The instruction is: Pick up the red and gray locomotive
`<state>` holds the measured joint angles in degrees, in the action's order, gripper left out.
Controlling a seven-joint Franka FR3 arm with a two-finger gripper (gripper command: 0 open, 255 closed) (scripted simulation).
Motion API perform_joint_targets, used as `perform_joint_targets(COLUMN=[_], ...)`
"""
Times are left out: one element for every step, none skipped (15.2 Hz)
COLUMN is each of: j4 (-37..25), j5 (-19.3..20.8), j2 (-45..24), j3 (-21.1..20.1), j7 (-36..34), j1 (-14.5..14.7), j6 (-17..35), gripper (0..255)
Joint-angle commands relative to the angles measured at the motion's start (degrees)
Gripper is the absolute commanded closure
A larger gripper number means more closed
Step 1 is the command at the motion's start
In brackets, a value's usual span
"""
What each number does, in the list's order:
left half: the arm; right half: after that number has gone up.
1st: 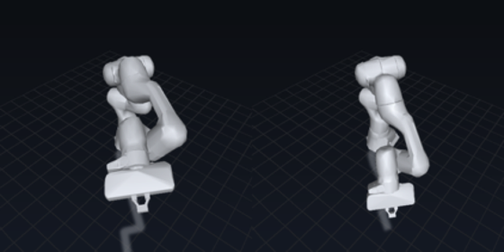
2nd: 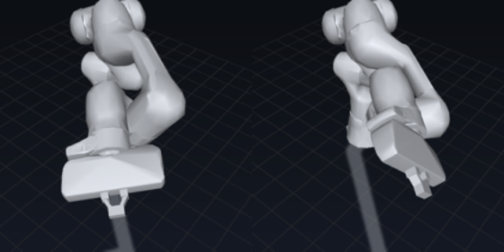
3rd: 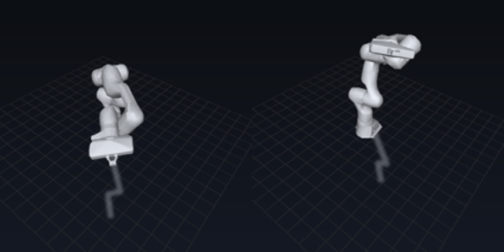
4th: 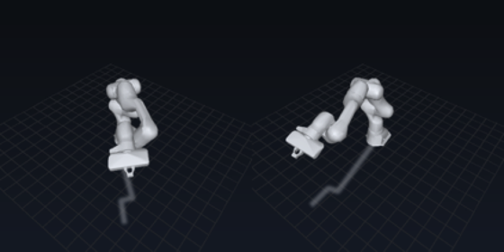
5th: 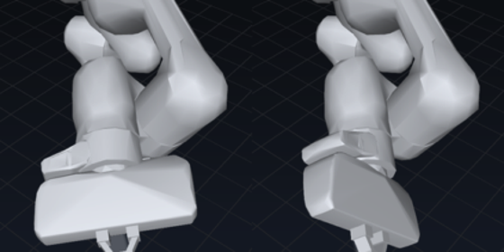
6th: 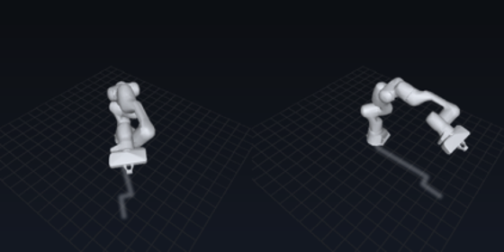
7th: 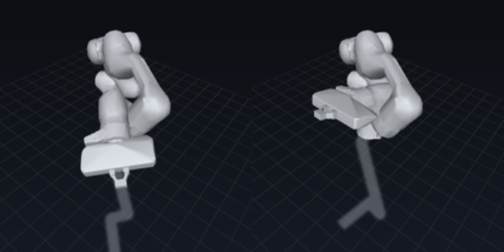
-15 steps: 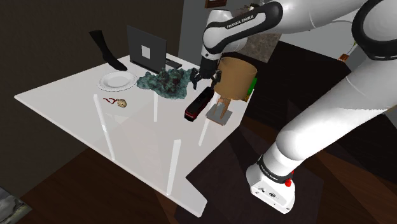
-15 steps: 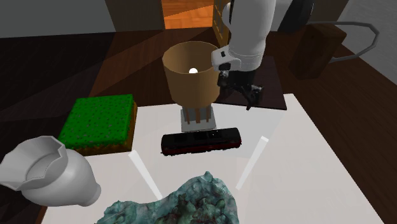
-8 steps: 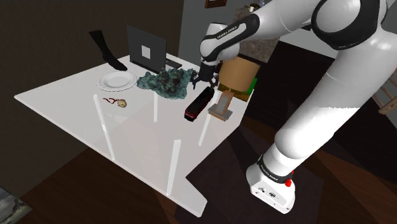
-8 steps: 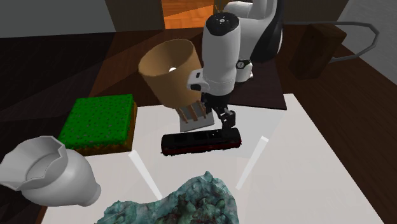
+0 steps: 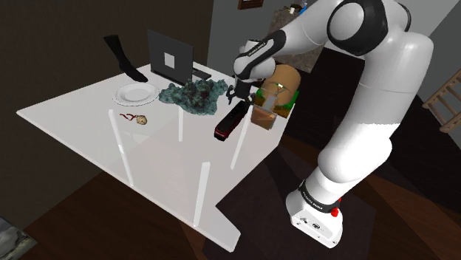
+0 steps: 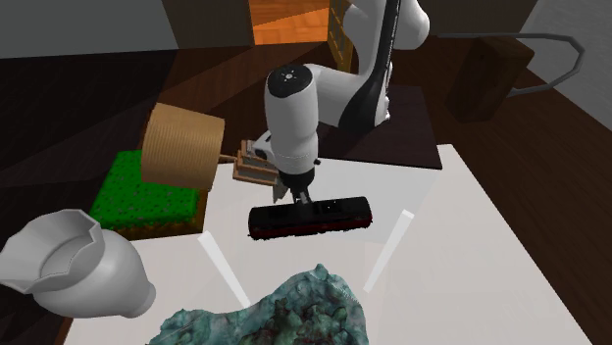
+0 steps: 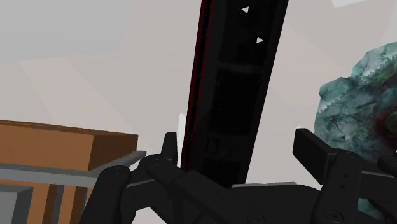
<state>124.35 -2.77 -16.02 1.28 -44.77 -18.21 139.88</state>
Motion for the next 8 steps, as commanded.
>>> perform_joint_targets(j4=[-0.58, -0.52, -0.48, -0.45, -0.43, -0.43, -0.44, -0.43], j5=[-0.15, -0.21, -0.27, -0.33, -0.39, -0.45, -0.51, -0.54], j2=[-1.84, -2.43, -3.04, -3.65, -4.28, -4.91, -5.54, -5.90], j3=[0.50, 0.48, 0.46, 0.43, 0.40, 0.37, 0.34, 0.32], j7=[-1.05, -1.00, -0.95, -0.89, -0.84, -0.79, -0.74, -0.71], j1=[-0.25, -0.26, -0.28, -0.29, -0.31, -0.33, -0.35, -0.36], j6=[1.35, 2.00, 2.64, 3.29, 3.92, 4.56, 5.18, 5.55], gripper=[0, 0, 0, 0, 0, 0, 0, 0])
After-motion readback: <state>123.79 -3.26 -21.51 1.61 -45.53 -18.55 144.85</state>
